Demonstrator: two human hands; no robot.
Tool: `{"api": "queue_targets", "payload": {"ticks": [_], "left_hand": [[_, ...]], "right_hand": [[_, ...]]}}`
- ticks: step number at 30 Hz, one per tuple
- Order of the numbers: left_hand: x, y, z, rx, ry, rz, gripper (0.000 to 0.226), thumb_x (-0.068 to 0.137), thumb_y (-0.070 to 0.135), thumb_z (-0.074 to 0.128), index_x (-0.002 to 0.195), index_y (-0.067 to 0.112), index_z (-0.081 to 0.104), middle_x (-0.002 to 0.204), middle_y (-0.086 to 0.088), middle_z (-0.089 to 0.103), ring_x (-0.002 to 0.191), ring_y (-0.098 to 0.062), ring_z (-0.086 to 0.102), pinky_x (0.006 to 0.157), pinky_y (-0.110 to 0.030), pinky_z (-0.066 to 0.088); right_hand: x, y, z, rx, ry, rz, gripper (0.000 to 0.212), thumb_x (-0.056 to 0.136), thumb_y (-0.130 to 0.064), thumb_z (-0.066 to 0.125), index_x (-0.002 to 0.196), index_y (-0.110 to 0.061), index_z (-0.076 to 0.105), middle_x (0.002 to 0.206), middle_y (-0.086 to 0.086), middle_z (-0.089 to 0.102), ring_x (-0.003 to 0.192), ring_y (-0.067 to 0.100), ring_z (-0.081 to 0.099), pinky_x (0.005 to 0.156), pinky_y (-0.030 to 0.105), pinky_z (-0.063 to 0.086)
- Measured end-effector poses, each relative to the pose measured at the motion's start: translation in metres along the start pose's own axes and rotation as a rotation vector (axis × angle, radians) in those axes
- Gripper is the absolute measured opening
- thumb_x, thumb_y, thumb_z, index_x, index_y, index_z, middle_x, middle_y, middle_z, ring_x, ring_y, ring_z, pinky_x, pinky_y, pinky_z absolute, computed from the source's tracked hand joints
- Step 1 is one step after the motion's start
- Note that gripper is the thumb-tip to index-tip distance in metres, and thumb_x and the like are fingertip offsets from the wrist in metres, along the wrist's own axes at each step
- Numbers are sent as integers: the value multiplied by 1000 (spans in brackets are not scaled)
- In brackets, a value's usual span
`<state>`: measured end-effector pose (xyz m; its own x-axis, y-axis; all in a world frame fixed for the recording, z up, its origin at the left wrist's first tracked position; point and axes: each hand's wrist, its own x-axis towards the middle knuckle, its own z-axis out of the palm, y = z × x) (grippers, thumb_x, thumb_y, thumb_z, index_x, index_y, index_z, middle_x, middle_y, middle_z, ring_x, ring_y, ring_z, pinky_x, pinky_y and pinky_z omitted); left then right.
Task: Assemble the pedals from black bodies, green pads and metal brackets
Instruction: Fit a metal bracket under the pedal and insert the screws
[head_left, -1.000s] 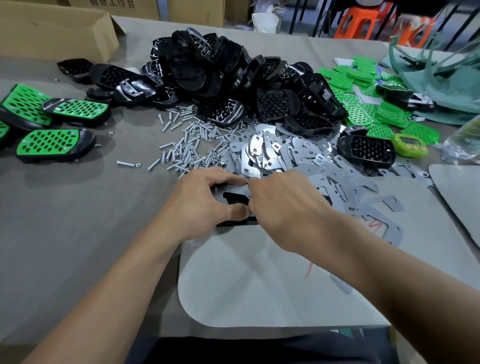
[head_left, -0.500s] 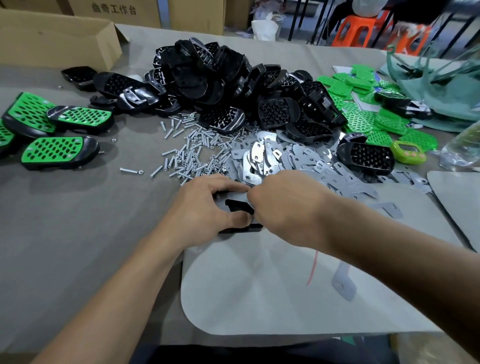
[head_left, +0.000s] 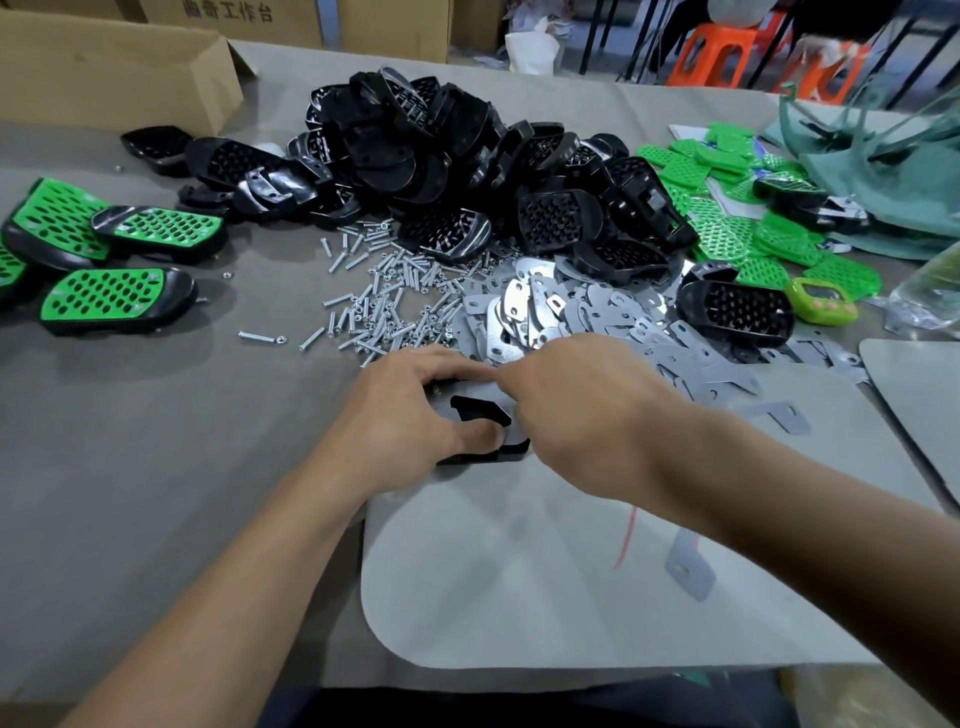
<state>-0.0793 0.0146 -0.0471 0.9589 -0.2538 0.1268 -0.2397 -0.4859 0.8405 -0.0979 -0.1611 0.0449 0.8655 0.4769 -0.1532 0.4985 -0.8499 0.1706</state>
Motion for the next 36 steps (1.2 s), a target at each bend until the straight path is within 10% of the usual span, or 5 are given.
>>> {"api": "queue_targets", "payload": {"ticks": [6, 30, 36], "left_hand": [[-2, 1, 1, -23, 17, 39, 47, 54, 53, 86, 100, 52, 76, 104, 21, 72, 97, -4, 69, 84, -36, 57], [-2, 5, 0, -17, -1, -6, 60, 50, 57, 78, 107, 37, 80, 103, 19, 72, 97, -4, 67, 87, -38, 55], [-2, 5, 1, -40, 17, 22, 40, 51, 56, 80, 90, 60, 72, 99, 19, 71, 90, -7, 66, 80, -38, 55]], "right_hand": [[-7, -6, 16, -130, 69, -224, 7, 96, -12, 34, 94, -19, 35, 87, 1, 53, 74, 24, 38, 75, 34, 25], [-4, -10, 20, -50, 49, 24, 34, 83, -6, 52, 70, -21, 25, 62, -3, 33, 50, 17, 30, 53, 35, 28], [-2, -1, 24, -47, 120, -110, 8, 92, -12, 42, 95, -19, 41, 87, 1, 62, 80, 26, 53, 74, 36, 29]]}}
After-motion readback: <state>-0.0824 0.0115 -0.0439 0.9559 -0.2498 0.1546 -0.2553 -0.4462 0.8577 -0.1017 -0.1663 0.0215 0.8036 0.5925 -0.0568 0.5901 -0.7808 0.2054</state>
